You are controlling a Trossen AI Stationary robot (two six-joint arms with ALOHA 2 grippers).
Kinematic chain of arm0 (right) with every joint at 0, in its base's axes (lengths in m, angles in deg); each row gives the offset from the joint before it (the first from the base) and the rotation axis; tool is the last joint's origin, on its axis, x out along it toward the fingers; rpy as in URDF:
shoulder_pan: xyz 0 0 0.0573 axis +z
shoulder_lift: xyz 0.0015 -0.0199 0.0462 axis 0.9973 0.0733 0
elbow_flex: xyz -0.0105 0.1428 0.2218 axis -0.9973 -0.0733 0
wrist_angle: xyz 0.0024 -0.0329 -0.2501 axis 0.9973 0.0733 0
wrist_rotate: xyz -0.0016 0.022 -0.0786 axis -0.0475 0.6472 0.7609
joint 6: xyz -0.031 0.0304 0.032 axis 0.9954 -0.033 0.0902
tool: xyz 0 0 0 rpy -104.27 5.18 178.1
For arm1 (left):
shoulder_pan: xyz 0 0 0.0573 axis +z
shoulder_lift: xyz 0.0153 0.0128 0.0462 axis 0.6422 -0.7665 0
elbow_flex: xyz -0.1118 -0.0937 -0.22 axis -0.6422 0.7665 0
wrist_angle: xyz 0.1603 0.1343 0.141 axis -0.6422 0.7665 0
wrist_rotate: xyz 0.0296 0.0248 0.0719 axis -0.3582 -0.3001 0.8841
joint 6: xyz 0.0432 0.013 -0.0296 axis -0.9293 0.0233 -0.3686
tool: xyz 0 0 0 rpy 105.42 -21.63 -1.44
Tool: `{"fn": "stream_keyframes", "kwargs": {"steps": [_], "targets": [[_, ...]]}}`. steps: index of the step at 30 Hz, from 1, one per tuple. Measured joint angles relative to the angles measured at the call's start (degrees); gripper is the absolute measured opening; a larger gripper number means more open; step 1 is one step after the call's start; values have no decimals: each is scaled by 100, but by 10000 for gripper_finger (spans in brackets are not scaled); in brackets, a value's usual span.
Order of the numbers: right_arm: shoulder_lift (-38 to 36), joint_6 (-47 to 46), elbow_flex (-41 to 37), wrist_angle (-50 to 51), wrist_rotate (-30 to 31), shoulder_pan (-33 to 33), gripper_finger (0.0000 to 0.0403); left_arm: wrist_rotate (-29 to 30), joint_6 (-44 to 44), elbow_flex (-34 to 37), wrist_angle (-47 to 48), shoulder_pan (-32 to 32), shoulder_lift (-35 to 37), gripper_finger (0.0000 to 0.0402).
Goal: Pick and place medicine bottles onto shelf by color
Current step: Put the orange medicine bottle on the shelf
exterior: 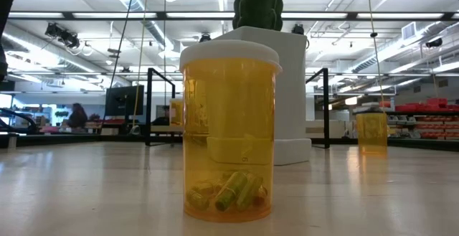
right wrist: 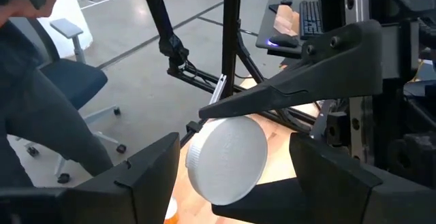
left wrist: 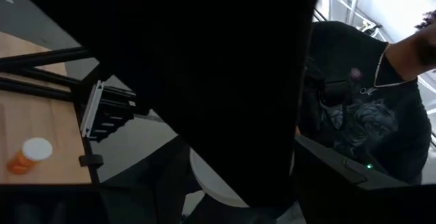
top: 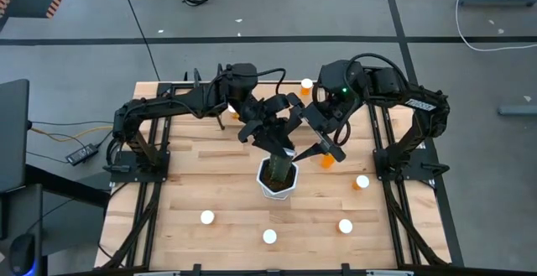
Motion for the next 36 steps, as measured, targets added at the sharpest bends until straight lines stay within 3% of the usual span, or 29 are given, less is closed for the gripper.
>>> {"fn": "stream_keyframes", "kwargs": {"steps": [10,18,27,36], "targets": [[-9,-499,-2,-3,23,0,284,-142,150,0,-26,85,0,223],[-76,-912,-17,108,455,7,284,-81,169,0,-61,208,-2,227],[-383,-1201,-15,235,1720,7,268,-49,309,0,-169,450,-5,223],[-501,-1187,-11,433,2751,7,239,340,972,1,-919,784,-13,222]]}}
